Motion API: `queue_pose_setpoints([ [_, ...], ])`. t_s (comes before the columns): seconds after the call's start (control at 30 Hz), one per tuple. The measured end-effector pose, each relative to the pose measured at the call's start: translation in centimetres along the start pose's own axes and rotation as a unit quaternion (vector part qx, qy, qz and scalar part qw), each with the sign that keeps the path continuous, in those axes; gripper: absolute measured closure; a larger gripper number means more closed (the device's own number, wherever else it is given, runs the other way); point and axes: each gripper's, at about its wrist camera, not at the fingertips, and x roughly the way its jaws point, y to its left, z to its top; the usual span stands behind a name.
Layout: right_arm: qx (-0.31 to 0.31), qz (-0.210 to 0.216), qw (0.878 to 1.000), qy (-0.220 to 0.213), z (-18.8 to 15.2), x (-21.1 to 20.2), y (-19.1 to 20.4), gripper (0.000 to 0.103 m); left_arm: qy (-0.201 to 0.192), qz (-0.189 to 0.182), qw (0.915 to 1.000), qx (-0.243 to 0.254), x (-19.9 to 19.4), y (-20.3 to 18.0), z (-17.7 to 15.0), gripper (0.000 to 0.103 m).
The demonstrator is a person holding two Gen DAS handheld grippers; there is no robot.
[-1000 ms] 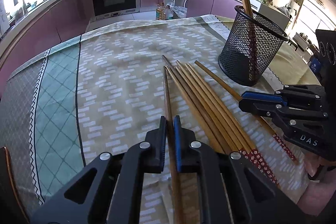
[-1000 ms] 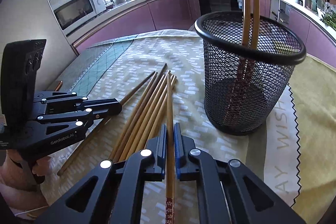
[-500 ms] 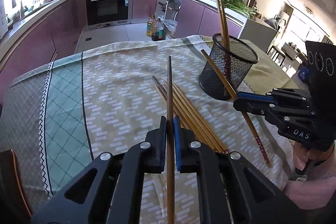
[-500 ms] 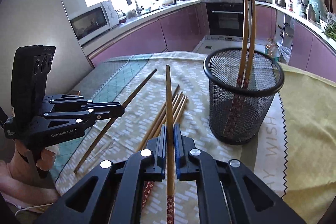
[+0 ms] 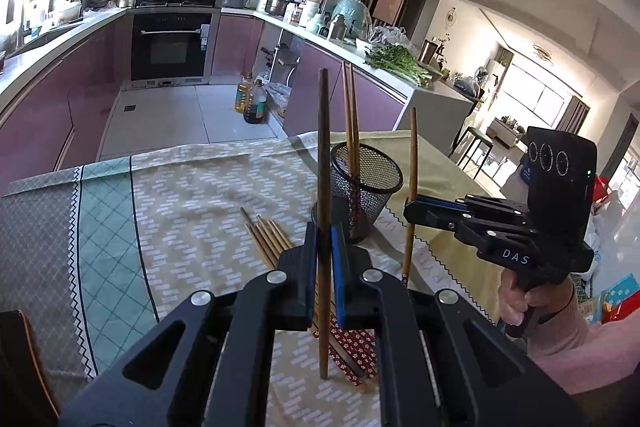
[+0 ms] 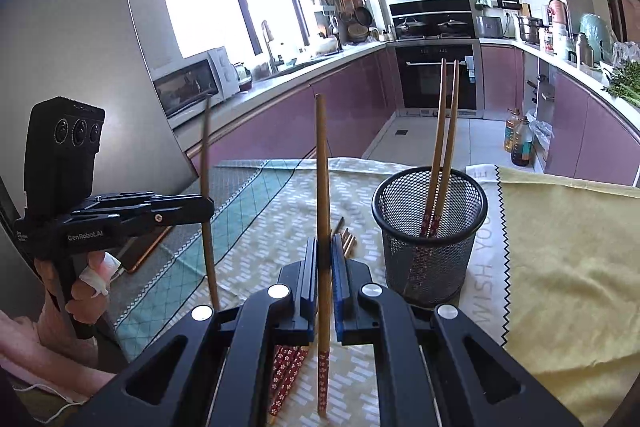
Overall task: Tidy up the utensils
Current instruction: 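Lift the chopstick upright and carry it over the mesh cup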
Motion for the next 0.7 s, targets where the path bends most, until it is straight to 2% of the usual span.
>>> queue_pose_setpoints([
  [0.33, -0.002, 0.001, 1.000, -0.031, 1.3, -1.5, -0.6, 0.097, -0.042, -0.021, 0.9989, 0.004, -1.6, -1.0, 2.0, 0.096],
  [0.7, -0.023, -0.014, 0.997, -0.077, 4.8, -4.2, -1.6, 0.097, -0.083, -0.032, 0.9960, 0.009, -0.5, -2.2, 6.6, 0.095],
])
